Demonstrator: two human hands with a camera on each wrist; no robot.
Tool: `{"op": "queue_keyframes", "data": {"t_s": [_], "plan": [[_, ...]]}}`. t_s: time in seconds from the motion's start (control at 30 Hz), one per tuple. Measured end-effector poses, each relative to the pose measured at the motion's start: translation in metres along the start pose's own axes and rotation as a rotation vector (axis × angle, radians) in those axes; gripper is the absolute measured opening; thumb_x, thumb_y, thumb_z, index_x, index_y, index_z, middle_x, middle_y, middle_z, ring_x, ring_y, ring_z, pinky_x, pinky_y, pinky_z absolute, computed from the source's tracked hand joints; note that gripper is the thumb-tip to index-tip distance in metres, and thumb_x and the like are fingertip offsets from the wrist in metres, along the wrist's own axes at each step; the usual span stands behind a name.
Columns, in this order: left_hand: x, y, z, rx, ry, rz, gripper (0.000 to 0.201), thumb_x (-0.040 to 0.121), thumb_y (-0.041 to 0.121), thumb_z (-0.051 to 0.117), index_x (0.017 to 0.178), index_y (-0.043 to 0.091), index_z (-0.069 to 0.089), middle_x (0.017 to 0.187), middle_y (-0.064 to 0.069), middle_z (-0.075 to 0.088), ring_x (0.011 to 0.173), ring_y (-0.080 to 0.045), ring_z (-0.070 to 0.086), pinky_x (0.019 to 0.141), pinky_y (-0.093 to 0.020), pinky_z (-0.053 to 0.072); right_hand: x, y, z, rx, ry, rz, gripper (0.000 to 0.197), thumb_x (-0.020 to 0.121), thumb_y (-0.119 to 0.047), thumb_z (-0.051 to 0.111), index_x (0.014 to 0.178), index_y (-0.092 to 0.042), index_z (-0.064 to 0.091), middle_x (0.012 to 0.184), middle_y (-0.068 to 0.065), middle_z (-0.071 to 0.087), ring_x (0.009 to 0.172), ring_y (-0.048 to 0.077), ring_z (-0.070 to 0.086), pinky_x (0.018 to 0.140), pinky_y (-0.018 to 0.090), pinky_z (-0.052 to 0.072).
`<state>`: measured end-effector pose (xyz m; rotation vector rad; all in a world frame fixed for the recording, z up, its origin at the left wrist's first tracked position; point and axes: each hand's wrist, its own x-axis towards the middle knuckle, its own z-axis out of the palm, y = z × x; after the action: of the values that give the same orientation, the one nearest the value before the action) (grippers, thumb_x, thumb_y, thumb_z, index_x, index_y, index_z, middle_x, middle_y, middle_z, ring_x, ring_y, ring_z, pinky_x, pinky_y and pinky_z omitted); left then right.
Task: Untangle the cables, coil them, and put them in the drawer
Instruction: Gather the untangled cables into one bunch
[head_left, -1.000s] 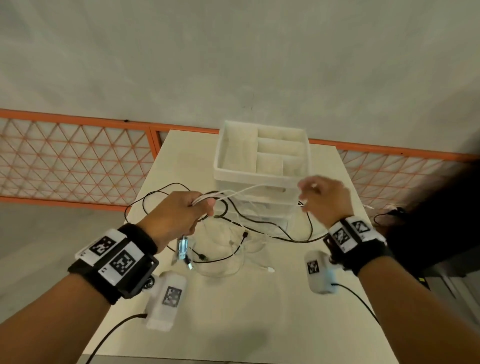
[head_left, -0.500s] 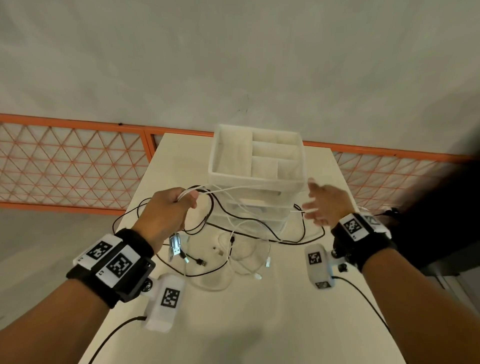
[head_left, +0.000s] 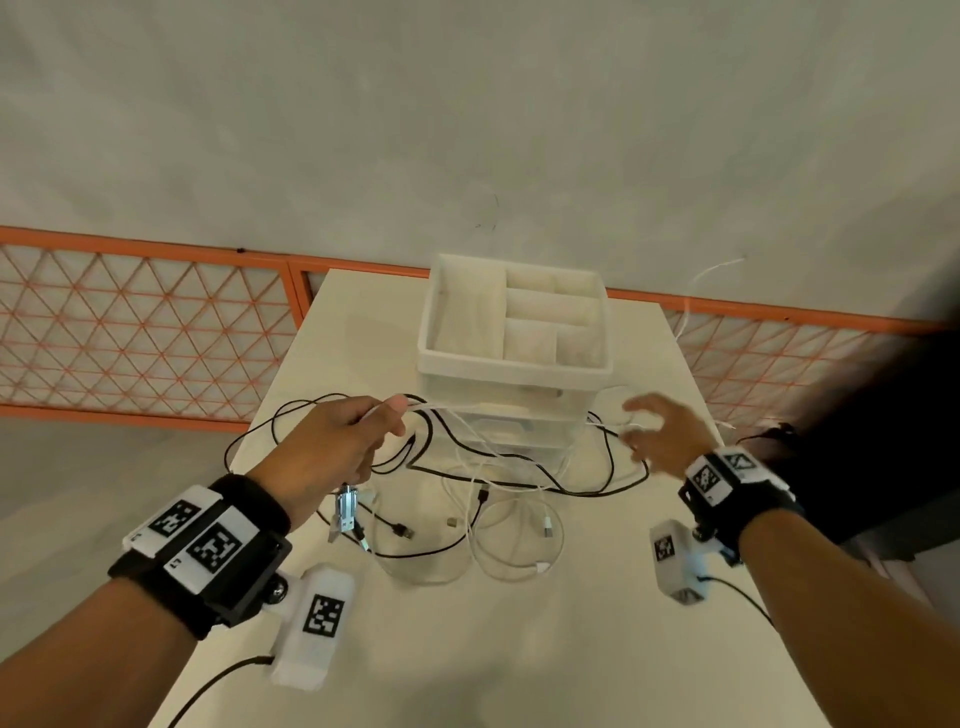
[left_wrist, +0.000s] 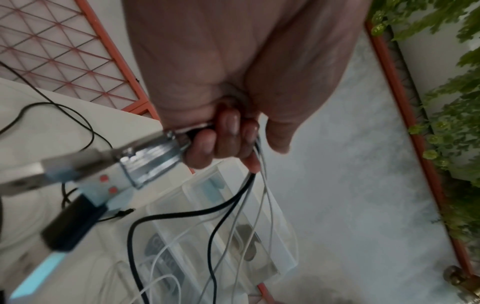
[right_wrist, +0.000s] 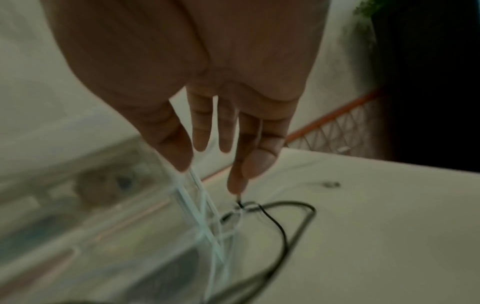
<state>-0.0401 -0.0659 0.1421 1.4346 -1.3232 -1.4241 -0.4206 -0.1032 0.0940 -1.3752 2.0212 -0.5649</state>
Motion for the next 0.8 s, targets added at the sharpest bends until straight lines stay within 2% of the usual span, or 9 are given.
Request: {"op": "queue_keyframes", "data": {"t_s": [0.07, 0.13, 0.2, 0.3, 0.4, 0.47, 0.6, 0.7, 0.8], "plan": [[-0.002, 0.0, 0.004, -0.034, -0.028, -0.022, 0.044, 0.098, 0.043, 0.052, 0.09, 0.003, 0.067, 0.061, 0.004, 0.031, 0.052, -0.013, 0.026, 0.052, -0.028, 0.025, -0.007, 0.019, 0.018, -0.048, -0.175, 0.093, 0.047, 0.085, -0.008, 0.07, 0.128, -0.027, 0.061, 0.124, -0.005, 0.063, 0.067, 0.018, 0.069, 0.055, 0.029, 0.053], [-0.003, 0.001, 0.008, -0.049, -0.045, -0.031, 0.043, 0.101, 0.039, 0.048, 0.091, 0.003, 0.069, 0.065, 0.0, 0.03, 0.053, -0.014, 0.025, 0.053, -0.028, 0.024, -0.021, 0.013, 0.027, -0.107, -0.203, 0.045, 0.041, 0.087, -0.012, 0.07, 0.126, -0.02, 0.064, 0.103, -0.002, 0.072, 0.063, 0.015, 0.066, 0.054, 0.025, 0.051], [-0.004, 0.003, 0.014, -0.034, -0.066, -0.013, 0.04, 0.102, 0.035, 0.048, 0.092, 0.003, 0.071, 0.066, -0.001, 0.029, 0.056, -0.015, 0.024, 0.055, -0.03, 0.022, -0.038, -0.009, 0.03, -0.074, -0.172, -0.115, 0.04, 0.085, -0.027, 0.076, 0.124, -0.027, 0.065, 0.076, -0.001, 0.071, 0.06, 0.01, 0.062, 0.061, 0.027, 0.054], [-0.008, 0.014, 0.027, 0.086, -0.114, 0.103, 0.037, 0.1, 0.036, 0.051, 0.087, 0.013, 0.076, 0.06, 0.004, 0.035, 0.056, -0.016, 0.026, 0.056, -0.031, 0.024, -0.08, -0.067, 0.034, 0.155, -0.297, -0.327, 0.057, 0.079, -0.04, 0.082, 0.127, -0.048, 0.052, 0.051, -0.004, 0.056, 0.045, 0.005, 0.047, 0.052, 0.015, 0.041], [-0.019, 0.034, 0.042, 0.178, -0.176, 0.274, 0.044, 0.101, 0.034, 0.051, 0.061, 0.032, 0.071, 0.065, -0.013, 0.032, 0.061, -0.027, 0.028, 0.06, -0.032, 0.027, -0.097, -0.097, 0.056, 0.065, -0.395, -0.391, 0.031, 0.084, -0.036, 0.079, 0.11, -0.036, 0.063, 0.053, -0.011, 0.064, 0.044, 0.005, 0.054, 0.049, 0.016, 0.044], [-0.026, 0.042, 0.042, 0.168, -0.186, 0.33, 0.046, 0.1, 0.031, 0.051, 0.056, 0.029, 0.064, 0.067, -0.017, 0.028, 0.064, -0.033, 0.026, 0.06, -0.029, 0.029, -0.09, -0.091, 0.064, -0.028, -0.402, -0.279, 0.013, 0.091, -0.034, 0.07, 0.093, -0.022, 0.065, 0.057, -0.005, 0.068, 0.047, 0.013, 0.06, 0.048, 0.023, 0.048], [-0.026, 0.025, 0.016, 0.232, -0.233, 0.215, 0.036, 0.101, 0.031, 0.05, 0.084, 0.003, 0.065, 0.065, 0.001, 0.037, 0.062, -0.019, 0.031, 0.057, -0.029, 0.03, -0.064, -0.067, 0.038, 0.063, -0.202, -0.089, 0.008, 0.09, -0.027, 0.071, 0.085, -0.022, 0.068, 0.078, 0.006, 0.075, 0.051, 0.016, 0.059, 0.048, 0.024, 0.045], [-0.023, -0.001, 0.003, 0.494, -0.351, 0.064, 0.027, 0.102, 0.032, 0.048, 0.099, 0.026, 0.074, 0.057, 0.012, 0.043, 0.052, -0.01, 0.034, 0.048, -0.023, 0.031, -0.058, -0.062, 0.017, 0.121, 0.045, -0.262, 0.011, 0.084, -0.021, 0.076, 0.081, -0.03, 0.071, 0.076, -0.009, 0.072, 0.058, 0.007, 0.061, 0.06, 0.023, 0.048], [-0.016, -0.022, 0.009, 0.689, -0.297, -0.018, 0.027, 0.102, 0.027, 0.047, 0.093, 0.028, 0.072, 0.067, 0.009, 0.056, 0.055, -0.009, 0.049, 0.053, -0.018, 0.039, -0.066, -0.064, 0.026, 0.02, 0.125, -0.38, 0.007, 0.085, -0.021, 0.075, 0.086, -0.027, 0.072, 0.086, -0.016, 0.068, 0.057, 0.002, 0.055, 0.063, 0.017, 0.042]]}}
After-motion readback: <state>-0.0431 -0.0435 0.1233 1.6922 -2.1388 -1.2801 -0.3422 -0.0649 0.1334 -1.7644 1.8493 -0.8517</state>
